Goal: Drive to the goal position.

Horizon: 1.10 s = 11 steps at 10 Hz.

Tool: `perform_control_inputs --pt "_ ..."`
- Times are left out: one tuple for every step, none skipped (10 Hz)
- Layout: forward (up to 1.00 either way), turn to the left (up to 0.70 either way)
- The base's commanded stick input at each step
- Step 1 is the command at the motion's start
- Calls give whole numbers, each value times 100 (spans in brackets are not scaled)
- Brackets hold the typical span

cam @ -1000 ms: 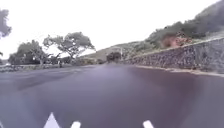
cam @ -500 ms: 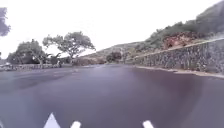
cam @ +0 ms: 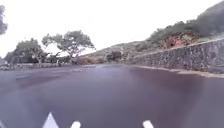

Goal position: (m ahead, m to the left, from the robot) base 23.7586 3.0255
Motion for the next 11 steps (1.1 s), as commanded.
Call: perform_control_inputs --pt "70 0" --pt "70 0" --pt "70 0" --pt "70 0" --pt "70 0" --pt "70 0" --pt "70 0" --pt "70 0" --pt "70 0" --pt "70 0" --pt "70 0"
